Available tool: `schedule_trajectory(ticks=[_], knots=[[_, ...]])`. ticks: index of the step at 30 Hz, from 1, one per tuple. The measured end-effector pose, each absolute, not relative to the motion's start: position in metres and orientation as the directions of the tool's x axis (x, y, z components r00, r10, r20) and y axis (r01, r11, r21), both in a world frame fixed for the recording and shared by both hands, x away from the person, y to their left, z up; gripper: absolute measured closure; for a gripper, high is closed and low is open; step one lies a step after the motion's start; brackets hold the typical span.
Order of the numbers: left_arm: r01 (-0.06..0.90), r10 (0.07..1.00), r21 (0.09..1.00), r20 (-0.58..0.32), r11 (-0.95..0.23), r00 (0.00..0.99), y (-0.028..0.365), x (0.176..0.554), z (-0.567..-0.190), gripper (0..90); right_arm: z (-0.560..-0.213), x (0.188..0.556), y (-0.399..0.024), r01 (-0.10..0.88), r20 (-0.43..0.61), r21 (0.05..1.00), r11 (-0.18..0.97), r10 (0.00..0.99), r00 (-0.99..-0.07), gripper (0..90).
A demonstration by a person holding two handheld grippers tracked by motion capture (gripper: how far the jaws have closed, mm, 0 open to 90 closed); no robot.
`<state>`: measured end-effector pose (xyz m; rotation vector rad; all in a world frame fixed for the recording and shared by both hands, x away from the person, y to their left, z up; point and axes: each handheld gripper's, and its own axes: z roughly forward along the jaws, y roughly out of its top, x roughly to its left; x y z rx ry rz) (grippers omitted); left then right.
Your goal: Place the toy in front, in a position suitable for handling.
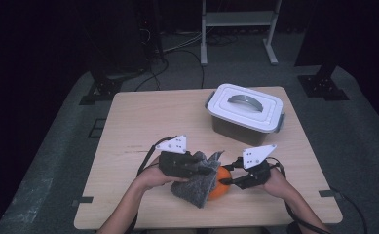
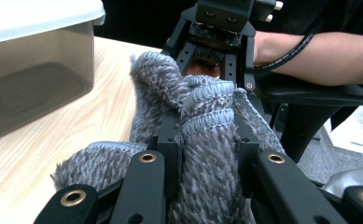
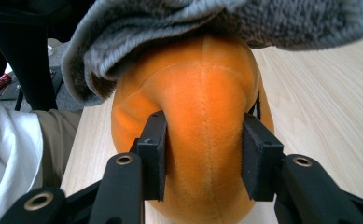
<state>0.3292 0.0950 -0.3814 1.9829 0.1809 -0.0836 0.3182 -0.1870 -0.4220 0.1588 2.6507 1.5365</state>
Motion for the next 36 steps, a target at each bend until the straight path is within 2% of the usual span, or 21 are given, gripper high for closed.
schedule_trajectory(ticks=[8,12,13,21,25,26,27,30,33,36], knots=[[0.183,0.126,0.887,-0.143,-0.423,0.982,0.102,0.329,-0.387,70.7,-0.427,0.322,-0.203,0.098,0.024,0.872,0.48,0.159,-0.987,55.5],[0.188,0.132,0.884,-0.144,-0.429,0.981,0.099,0.329,-0.389,70.8,-0.418,0.322,-0.199,0.17,0.088,0.855,0.491,0.185,-0.979,33.2],[0.193,0.135,0.884,-0.149,-0.425,0.98,0.099,0.33,-0.39,70.7,-0.416,0.322,-0.198,0.178,0.093,0.851,0.493,0.192,-0.977,30.4],[0.183,0.124,0.883,-0.143,-0.431,0.982,0.089,0.332,-0.387,70.7,-0.403,0.311,-0.186,0.153,0.041,0.835,0.529,0.218,-0.975,20.1],[0.181,0.12,0.881,-0.143,-0.438,0.983,0.083,0.335,-0.385,70.7,-0.403,0.313,-0.184,0.161,0.039,0.835,0.527,0.235,-0.971,23.5],[0.18,0.117,0.881,-0.142,-0.439,0.983,0.083,0.335,-0.385,70.6,-0.406,0.314,-0.185,0.159,0.037,0.831,0.533,0.232,-0.972,34.5],[0.183,0.115,0.881,-0.147,-0.435,0.982,0.083,0.335,-0.385,70.6,-0.406,0.314,-0.185,0.159,0.037,0.831,0.533,0.232,-0.972,34.5],[0.194,0.116,0.887,-0.16,-0.418,0.98,0.087,0.336,-0.386,70.5,-0.409,0.315,-0.191,0.126,0.006,0.831,0.542,0.218,-0.976,45.0],[0.207,0.144,0.878,-0.16,-0.432,0.977,0.096,0.337,-0.391,70.2,-0.413,0.317,-0.197,0.108,-0.01,0.827,0.552,0.208,-0.978,49.1],[0.251,0.167,0.872,-0.198,-0.421,0.966,0.106,0.339,-0.402,69.9,-0.416,0.319,-0.205,0.117,-0.003,0.825,0.552,0.212,-0.977,51.3]])
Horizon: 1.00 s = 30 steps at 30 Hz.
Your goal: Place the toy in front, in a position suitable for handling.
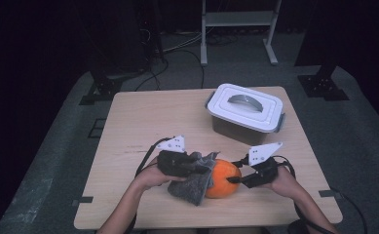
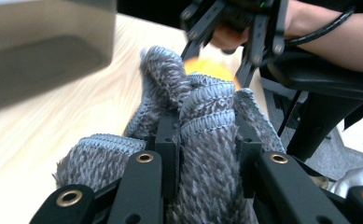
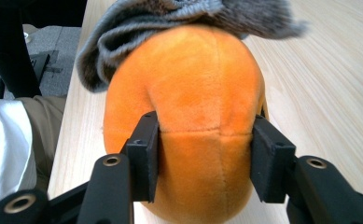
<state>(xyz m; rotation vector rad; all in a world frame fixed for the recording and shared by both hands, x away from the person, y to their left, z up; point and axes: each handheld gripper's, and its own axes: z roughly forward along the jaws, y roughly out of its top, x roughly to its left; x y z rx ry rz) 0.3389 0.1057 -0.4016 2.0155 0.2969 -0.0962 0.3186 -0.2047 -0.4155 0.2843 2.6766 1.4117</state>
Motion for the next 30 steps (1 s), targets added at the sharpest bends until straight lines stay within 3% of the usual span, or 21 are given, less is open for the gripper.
schedule_trajectory(ticks=[3,20,24,30], knots=[[0.294,0.141,0.882,-0.26,-0.369,0.955,0.11,0.34,-0.412,70.4,-0.414,0.315,-0.201,0.108,-0.006,0.835,0.54,0.206,-0.979,56.5],[0.282,0.159,0.902,-0.241,-0.328,0.957,0.159,0.331,-0.392,71.8,-0.408,0.322,-0.158,0.091,0.047,0.914,0.394,0.119,-0.992,60.8],[0.293,0.186,0.887,-0.24,-0.356,0.953,0.155,0.332,-0.398,71.6,-0.416,0.325,-0.155,0.104,0.061,0.905,0.412,0.114,-0.992,55.1],[0.272,0.166,0.893,-0.226,-0.359,0.96,0.13,0.333,-0.399,71.4,-0.417,0.324,-0.173,0.159,0.081,0.869,0.469,0.181,-0.98,33.1]])
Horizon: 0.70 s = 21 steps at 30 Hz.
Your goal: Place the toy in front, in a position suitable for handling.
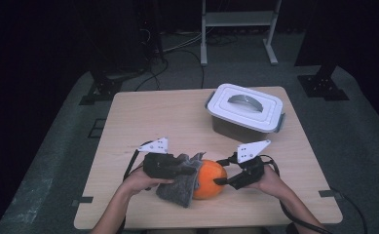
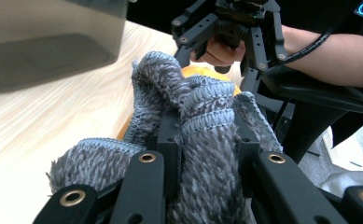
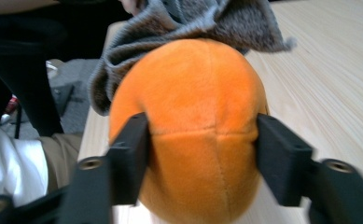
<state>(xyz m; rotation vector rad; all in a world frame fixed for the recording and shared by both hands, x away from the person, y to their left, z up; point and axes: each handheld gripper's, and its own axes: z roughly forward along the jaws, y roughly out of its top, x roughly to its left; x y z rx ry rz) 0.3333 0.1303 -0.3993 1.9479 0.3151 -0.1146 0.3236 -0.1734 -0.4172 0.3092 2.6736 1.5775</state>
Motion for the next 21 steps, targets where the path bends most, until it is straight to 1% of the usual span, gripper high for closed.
schedule_trajectory(ticks=[2,6,7,9,10,11,12,13,15,18,21], knots=[[0.258,0.154,0.891,-0.215,-0.374,0.964,0.12,0.336,-0.396,71.3,-0.412,0.317,-0.182,0.156,0.058,0.857,0.492,0.208,-0.976,29.7],[0.246,0.14,0.89,-0.208,-0.383,0.968,0.11,0.336,-0.394,71.3,-0.406,0.313,-0.186,0.144,0.045,0.873,0.465,0.218,-0.975,29.6],[0.236,0.135,0.888,-0.198,-0.394,0.971,0.105,0.336,-0.392,71.2,-0.405,0.313,-0.183,0.14,0.034,0.863,0.485,0.221,-0.975,29.0],[0.238,0.135,0.887,-0.2,-0.396,0.97,0.104,0.336,-0.392,71.1,-0.407,0.313,-0.182,0.141,0.033,0.859,0.493,0.221,-0.975,30.5],[0.238,0.132,0.886,-0.201,-0.399,0.971,0.105,0.337,-0.392,70.9,-0.411,0.314,-0.182,0.14,0.036,0.856,0.498,0.212,-0.977,37.0],[0.238,0.132,0.886,-0.201,-0.399,0.971,0.105,0.337,-0.392,70.9,-0.411,0.314,-0.182,0.14,0.036,0.856,0.498,0.212,-0.977,37.0],[0.242,0.135,0.886,-0.205,-0.396,0.969,0.106,0.337,-0.392,70.9,-0.413,0.314,-0.183,0.136,0.037,0.857,0.497,0.204,-0.978,39.4],[0.249,0.141,0.884,-0.209,-0.395,0.968,0.108,0.337,-0.393,70.8,-0.418,0.315,-0.187,0.134,0.041,0.857,0.498,0.194,-0.98,43.6],[0.246,0.154,0.878,-0.199,-0.411,0.968,0.112,0.337,-0.395,70.6,-0.42,0.316,-0.19,0.124,0.032,0.856,0.502,0.188,-0.982,44.5],[0.255,0.175,0.871,-0.198,-0.42,0.964,0.118,0.337,-0.399,70.2,-0.425,0.319,-0.198,0.14,0.046,0.856,0.498,0.195,-0.98,45.2],[0.263,0.174,0.871,-0.208,-0.415,0.963,0.118,0.337,-0.402,70.1,-0.426,0.32,-0.201,0.152,0.058,0.855,0.497,0.2,-0.978,43.6]])
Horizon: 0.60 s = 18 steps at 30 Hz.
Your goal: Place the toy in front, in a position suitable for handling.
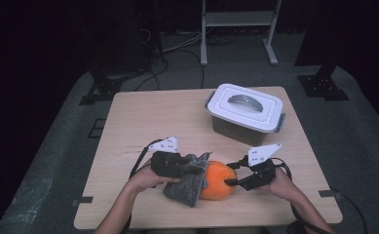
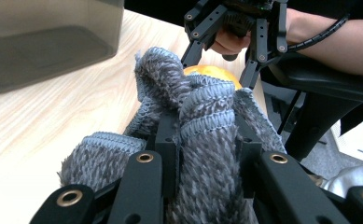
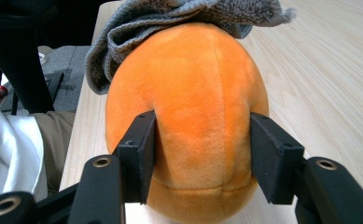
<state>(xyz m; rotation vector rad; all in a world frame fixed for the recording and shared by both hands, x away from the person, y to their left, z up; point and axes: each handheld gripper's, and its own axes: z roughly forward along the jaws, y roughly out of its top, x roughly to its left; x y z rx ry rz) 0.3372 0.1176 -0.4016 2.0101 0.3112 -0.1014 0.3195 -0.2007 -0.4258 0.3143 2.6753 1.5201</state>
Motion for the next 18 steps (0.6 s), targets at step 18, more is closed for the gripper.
schedule_trajectory(ticks=[18], knots=[[0.253,0.176,0.859,-0.193,-0.445,0.965,0.119,0.336,-0.404,69.8,-0.424,0.317,-0.198,0.137,0.05,0.85,0.508,0.18,-0.982,44.6]])
